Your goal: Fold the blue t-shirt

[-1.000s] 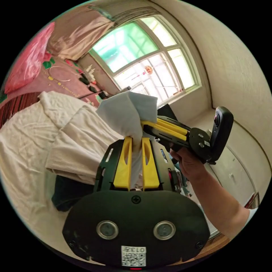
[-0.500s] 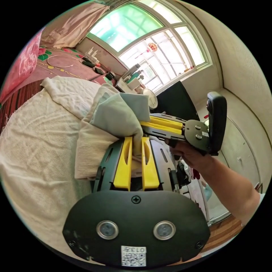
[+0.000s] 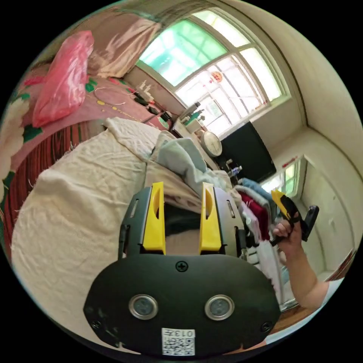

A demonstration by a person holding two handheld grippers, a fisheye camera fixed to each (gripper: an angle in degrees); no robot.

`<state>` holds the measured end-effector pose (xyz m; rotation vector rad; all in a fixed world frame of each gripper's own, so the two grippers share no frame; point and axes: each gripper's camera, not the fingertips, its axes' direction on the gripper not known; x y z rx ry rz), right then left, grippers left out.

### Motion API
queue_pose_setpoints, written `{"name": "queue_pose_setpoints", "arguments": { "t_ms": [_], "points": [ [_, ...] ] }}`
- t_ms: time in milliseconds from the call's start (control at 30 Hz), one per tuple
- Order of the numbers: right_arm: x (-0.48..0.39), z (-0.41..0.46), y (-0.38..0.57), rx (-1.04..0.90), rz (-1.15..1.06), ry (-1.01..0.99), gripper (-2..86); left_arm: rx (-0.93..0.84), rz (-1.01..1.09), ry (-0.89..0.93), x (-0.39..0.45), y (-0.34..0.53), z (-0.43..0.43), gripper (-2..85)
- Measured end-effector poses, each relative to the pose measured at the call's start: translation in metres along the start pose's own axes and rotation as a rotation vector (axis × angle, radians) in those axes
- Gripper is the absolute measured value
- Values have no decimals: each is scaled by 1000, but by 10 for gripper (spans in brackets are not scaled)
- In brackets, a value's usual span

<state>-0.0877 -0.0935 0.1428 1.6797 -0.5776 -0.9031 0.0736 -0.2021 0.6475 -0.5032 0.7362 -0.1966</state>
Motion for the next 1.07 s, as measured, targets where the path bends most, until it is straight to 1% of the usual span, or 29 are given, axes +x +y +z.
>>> {"name": "queue_pose_setpoints", "arguments": {
  "t_ms": [33, 100, 167, 200, 267, 333, 467, 500, 567, 667, 700, 733, 767, 833, 900, 967, 1067],
  "points": [
    [5, -20, 12, 30, 13, 15, 85, -11, 82, -35, 25, 16, -10, 119],
    [16, -88, 56, 92, 36, 145, 78, 17, 241, -60, 69, 44, -27, 97],
    [22, -133, 82, 99, 38, 231, 70, 38, 460, -106, 134, 86, -43, 61],
    [25, -160, 96, 102, 33, 304, 58, 48, 515, -115, 150, 96, -46, 52],
    [33, -198, 111, 114, 35, 400, 36, 77, 696, -161, 209, 133, -50, 15],
    [47, -229, 119, 111, 31, 451, 21, 59, 782, -140, 246, 152, -43, 6],
    [97, -272, 110, -26, 5, 570, 7, -73, 938, -89, 332, 184, -5, 0],
    [113, -281, 104, -39, 13, 632, 7, -85, 965, -95, 345, 188, 2, 0],
    [139, -295, 94, -45, 38, 678, 11, -120, 1050, -110, 392, 202, 27, 2],
    [188, -314, 71, -61, 112, 587, 33, -192, 1112, -85, 442, 206, 64, 13],
    [207, -320, 58, -51, 149, 560, 60, -174, 1120, -85, 451, 206, 69, 21],
    [216, -323, 51, -40, 168, 551, 73, -117, 1132, -87, 469, 206, 76, 35],
    [234, -329, 35, -8, 202, 535, 86, -75, 1134, -90, 487, 203, 85, 63],
    [261, -336, 4, 38, 239, 504, 100, -39, 1155, -89, 518, 197, 99, 93],
    [292, -339, -45, 104, 245, 478, 110, -33, 1178, -74, 548, 189, 119, 122],
    [312, -332, -88, 109, 215, 465, 118, -79, 1244, -109, 588, 183, 153, 145],
    [336, -313, -158, 102, 140, 510, 127, -95, 1313, -138, 627, 181, 192, 151]
  ]
}}
